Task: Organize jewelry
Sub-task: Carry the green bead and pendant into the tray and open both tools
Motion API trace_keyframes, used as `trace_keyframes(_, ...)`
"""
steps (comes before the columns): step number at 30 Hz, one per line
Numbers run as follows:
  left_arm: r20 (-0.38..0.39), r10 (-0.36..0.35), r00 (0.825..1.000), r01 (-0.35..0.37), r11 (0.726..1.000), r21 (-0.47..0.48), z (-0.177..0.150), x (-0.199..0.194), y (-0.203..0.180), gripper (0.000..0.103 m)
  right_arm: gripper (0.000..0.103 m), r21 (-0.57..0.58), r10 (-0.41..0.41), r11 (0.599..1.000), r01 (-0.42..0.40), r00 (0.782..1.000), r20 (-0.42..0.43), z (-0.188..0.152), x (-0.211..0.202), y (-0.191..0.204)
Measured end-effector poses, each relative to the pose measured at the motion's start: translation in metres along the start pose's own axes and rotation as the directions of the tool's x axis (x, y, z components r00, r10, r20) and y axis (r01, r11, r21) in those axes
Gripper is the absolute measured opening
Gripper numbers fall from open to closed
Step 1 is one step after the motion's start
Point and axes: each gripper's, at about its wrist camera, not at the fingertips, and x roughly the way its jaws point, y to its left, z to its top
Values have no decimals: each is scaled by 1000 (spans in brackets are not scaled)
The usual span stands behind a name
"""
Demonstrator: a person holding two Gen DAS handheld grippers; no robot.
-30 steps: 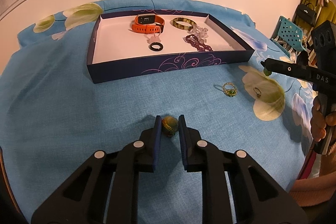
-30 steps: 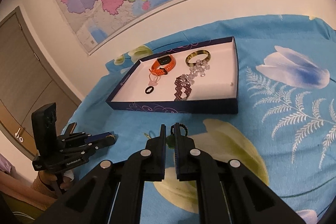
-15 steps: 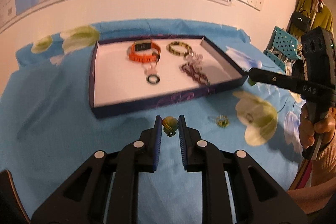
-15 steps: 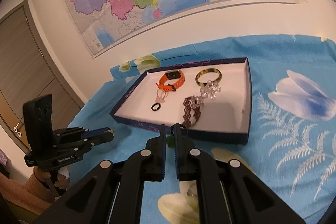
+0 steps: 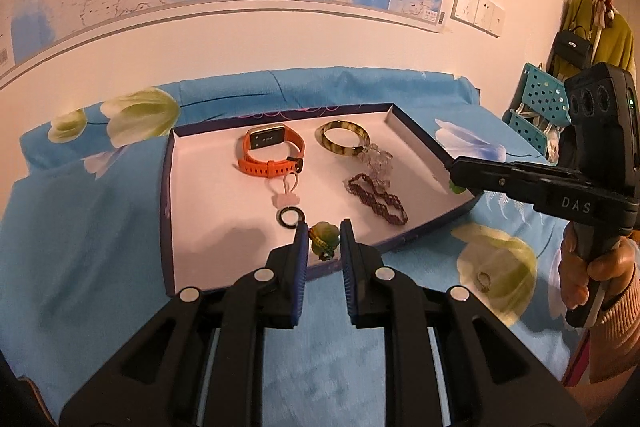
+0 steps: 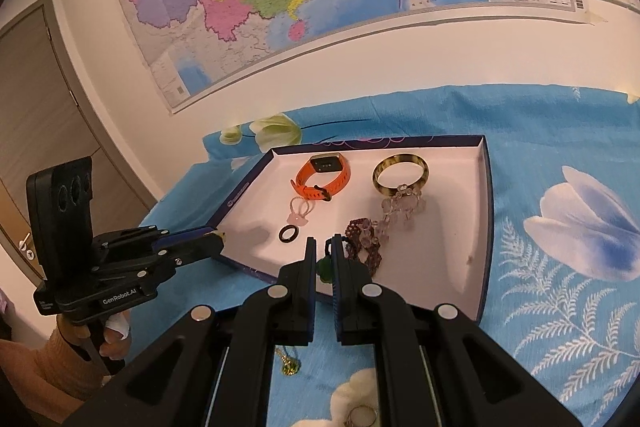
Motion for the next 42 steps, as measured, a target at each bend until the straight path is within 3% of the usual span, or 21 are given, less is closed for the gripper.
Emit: trace_keyframes(42,-80,42,996,-44,999,-29,14,59,10,16,6,31,-35,999,39,995,-97,6,53,-17)
